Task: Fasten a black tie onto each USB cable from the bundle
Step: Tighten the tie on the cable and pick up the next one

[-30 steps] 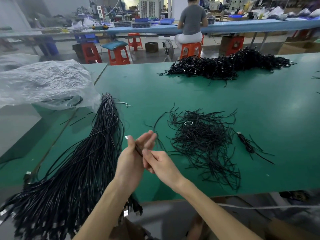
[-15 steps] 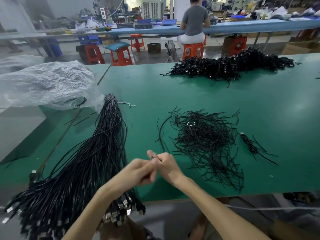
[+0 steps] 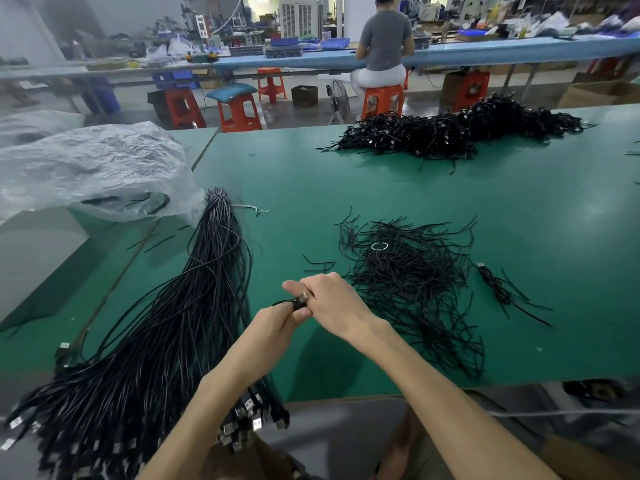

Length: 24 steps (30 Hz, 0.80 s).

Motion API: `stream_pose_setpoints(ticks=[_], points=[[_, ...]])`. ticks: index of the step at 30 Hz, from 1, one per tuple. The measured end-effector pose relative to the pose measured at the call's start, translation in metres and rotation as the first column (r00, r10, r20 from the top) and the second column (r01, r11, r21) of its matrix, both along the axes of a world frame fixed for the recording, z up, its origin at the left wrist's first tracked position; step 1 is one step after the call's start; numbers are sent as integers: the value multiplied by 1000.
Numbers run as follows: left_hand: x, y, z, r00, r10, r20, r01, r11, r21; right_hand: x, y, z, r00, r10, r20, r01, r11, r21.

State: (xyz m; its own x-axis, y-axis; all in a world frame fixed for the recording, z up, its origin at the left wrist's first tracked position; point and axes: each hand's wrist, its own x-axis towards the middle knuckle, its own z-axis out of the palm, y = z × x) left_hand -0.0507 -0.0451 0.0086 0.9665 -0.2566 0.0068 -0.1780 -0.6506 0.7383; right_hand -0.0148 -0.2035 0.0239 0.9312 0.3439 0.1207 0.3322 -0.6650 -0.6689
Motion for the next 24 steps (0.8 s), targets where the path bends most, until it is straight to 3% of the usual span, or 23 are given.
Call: stream_pose_setpoints(ticks=[3, 6, 9, 11, 13, 18, 24], points=[[1, 0, -7, 999, 35, 35, -38, 995, 95, -1, -1, 1, 996, -12, 93, 19, 997, -76], [4, 3, -10, 980, 182, 79, -189, 978, 89, -6, -2, 0, 981, -63, 185, 61, 998, 21], [8, 7, -10, 953, 304, 4, -288, 906, -311, -16, 6, -8, 995, -71, 71, 48, 958, 281], [6, 4, -9, 972, 168, -163, -233, 768, -597, -21, 15, -15, 999, -47, -13, 48, 915, 400], [9, 3, -5, 965, 46, -257, -235, 577, -782, -25, 22, -22, 998, -31, -59, 55, 882, 468], [11, 4, 14, 941, -69, -332, -323, 112, -940, -28, 23, -36, 990, 14, -139, 57, 868, 493], [-1, 9, 23, 945, -85, -316, -317, 7, -948, -22, 18, -36, 997, 70, 30, -75, 962, 262]])
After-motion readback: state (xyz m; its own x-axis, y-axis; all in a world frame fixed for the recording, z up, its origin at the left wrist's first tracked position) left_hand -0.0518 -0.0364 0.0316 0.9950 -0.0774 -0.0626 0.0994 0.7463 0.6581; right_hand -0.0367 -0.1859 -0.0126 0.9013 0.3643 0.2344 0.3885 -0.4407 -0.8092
